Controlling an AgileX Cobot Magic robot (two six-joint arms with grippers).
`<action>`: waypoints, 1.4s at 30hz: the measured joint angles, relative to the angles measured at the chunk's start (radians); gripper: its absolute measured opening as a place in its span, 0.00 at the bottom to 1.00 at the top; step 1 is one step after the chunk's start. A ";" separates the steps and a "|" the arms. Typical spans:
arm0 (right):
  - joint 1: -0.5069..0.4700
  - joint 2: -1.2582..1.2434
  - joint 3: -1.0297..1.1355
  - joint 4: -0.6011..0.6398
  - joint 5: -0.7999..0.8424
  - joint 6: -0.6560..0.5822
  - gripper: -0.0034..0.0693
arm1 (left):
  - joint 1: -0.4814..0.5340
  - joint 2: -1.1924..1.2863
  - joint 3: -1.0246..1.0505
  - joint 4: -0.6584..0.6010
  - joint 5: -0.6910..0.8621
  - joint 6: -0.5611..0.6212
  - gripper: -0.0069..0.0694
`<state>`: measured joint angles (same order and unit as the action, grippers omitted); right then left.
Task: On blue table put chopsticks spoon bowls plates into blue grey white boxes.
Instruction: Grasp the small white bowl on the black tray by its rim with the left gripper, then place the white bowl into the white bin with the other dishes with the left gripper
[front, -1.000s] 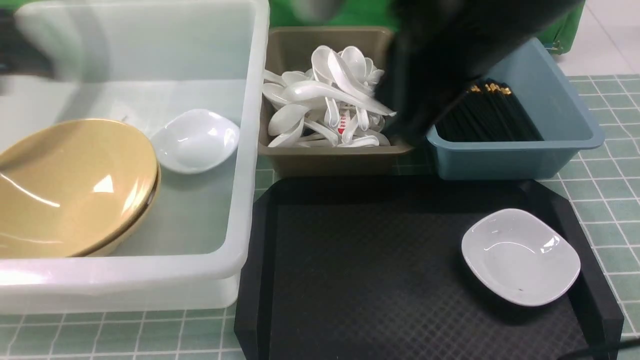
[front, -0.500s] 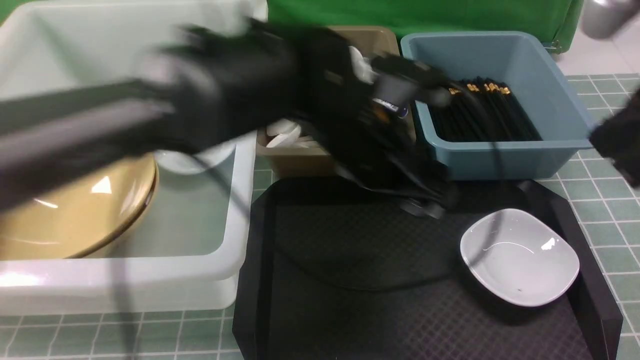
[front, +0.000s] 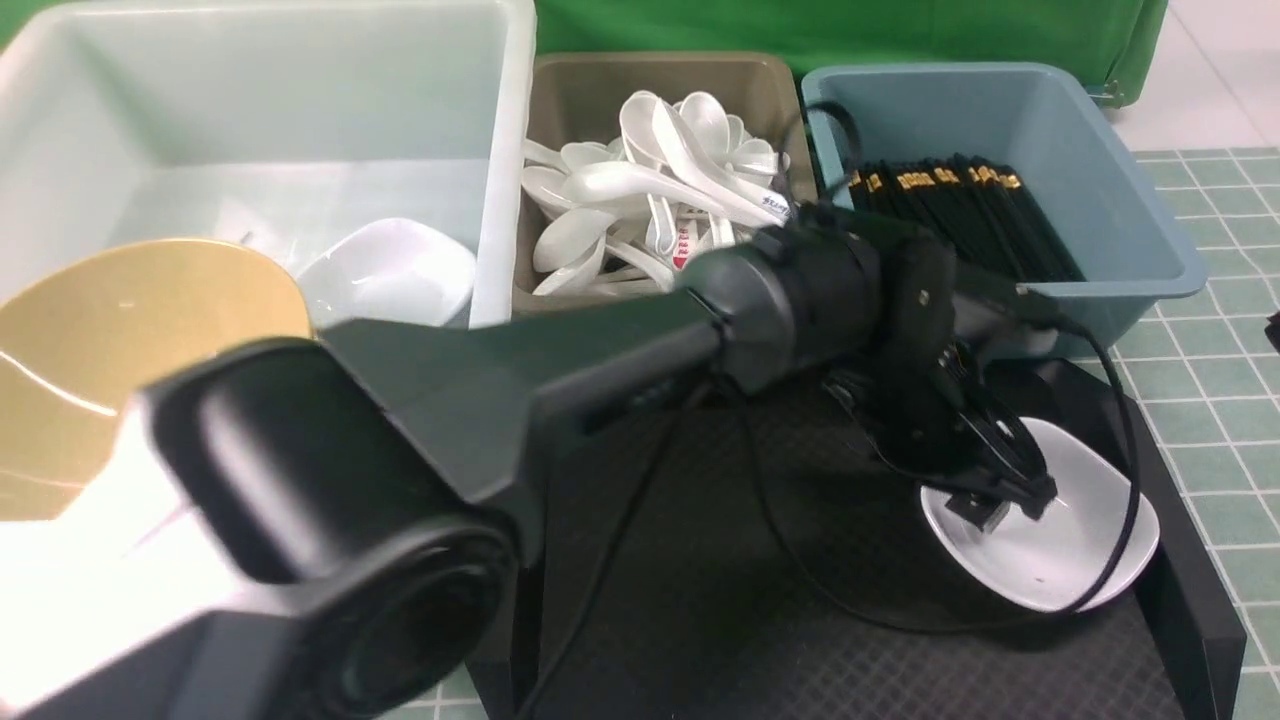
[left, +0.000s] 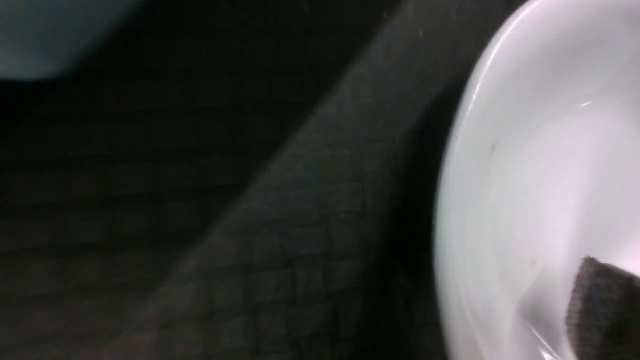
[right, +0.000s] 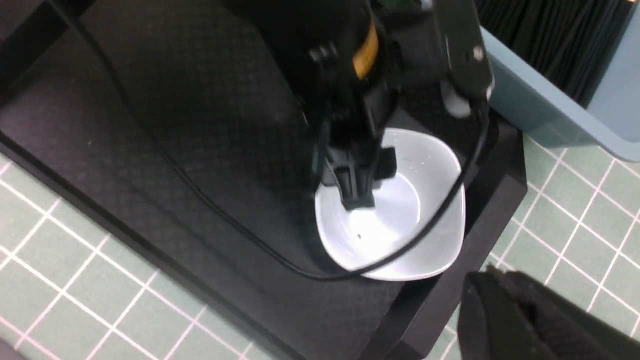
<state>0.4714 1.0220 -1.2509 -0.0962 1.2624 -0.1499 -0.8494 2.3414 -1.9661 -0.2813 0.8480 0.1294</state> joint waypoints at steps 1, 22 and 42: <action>0.000 0.000 0.000 0.000 0.000 0.000 0.11 | 0.000 0.001 -0.006 0.000 0.004 -0.002 0.52; 0.154 0.246 -0.264 0.208 -0.090 -0.169 0.11 | 0.415 -0.567 0.009 0.229 0.298 -0.002 0.09; 0.217 0.367 -0.323 0.193 -0.128 -0.171 0.11 | 0.938 -0.419 0.296 -0.138 -0.060 0.395 0.09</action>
<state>0.6885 1.3889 -1.5735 0.0970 1.1344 -0.3204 0.0886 1.9223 -1.6703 -0.4193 0.7877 0.5245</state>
